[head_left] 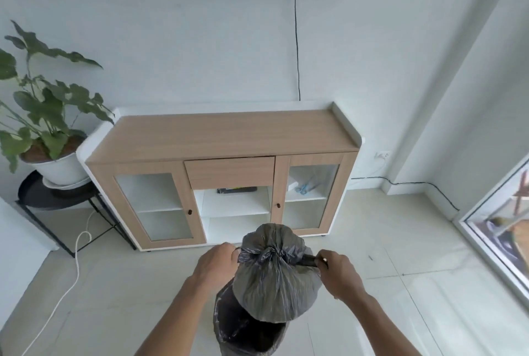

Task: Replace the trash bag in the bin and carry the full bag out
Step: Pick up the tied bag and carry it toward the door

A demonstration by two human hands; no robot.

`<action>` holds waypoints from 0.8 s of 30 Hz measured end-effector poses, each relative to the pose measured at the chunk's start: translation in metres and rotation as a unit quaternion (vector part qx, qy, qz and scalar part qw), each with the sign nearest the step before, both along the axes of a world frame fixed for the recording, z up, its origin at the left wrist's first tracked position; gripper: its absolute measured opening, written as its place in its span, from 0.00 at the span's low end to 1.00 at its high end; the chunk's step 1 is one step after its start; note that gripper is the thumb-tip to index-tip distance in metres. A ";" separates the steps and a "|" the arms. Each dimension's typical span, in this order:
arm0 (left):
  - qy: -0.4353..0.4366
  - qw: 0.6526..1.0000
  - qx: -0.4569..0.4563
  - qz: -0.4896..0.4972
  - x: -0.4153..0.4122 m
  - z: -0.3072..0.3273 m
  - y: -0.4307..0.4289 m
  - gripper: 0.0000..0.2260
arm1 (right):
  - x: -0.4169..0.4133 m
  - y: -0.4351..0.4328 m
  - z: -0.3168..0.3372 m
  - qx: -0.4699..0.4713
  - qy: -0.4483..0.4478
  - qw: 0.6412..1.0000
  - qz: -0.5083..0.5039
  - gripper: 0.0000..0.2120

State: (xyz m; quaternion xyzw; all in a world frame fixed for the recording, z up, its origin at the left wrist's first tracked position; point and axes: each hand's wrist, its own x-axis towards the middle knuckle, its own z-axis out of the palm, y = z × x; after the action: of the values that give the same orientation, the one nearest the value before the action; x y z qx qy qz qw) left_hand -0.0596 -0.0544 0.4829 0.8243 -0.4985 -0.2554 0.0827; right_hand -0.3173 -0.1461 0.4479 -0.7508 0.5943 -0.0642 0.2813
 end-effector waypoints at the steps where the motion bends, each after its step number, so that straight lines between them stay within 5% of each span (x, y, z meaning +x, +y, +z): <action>1: 0.003 1.000 0.010 0.004 0.002 0.006 0.001 0.20 | 0.000 0.000 0.011 0.011 0.007 1.000 -0.003 0.11; 4: 0.055 0.998 0.023 0.025 0.006 0.014 -0.006 0.19 | 0.006 -0.001 0.020 0.036 0.017 0.999 0.014 0.11; 6: 0.050 0.996 0.052 -0.061 -0.020 0.117 -0.033 0.18 | -0.036 0.014 0.116 0.010 0.021 0.997 -0.076 0.12; 9: 0.011 0.993 0.028 -0.117 -0.023 0.142 -0.044 0.17 | -0.039 -0.002 0.136 -0.007 0.020 0.999 -0.043 0.12; 24: -0.040 0.948 -0.022 -0.314 -0.223 0.172 -0.138 0.17 | -0.248 -0.006 0.173 0.004 0.045 0.983 -0.177 0.12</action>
State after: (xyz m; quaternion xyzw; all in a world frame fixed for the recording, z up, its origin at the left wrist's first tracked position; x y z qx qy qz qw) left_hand -0.2827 -0.1924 0.6550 0.6337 -0.7403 -0.2242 -0.0030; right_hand -0.5650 -0.1519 0.6213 -0.6347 0.7300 -0.0770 0.2414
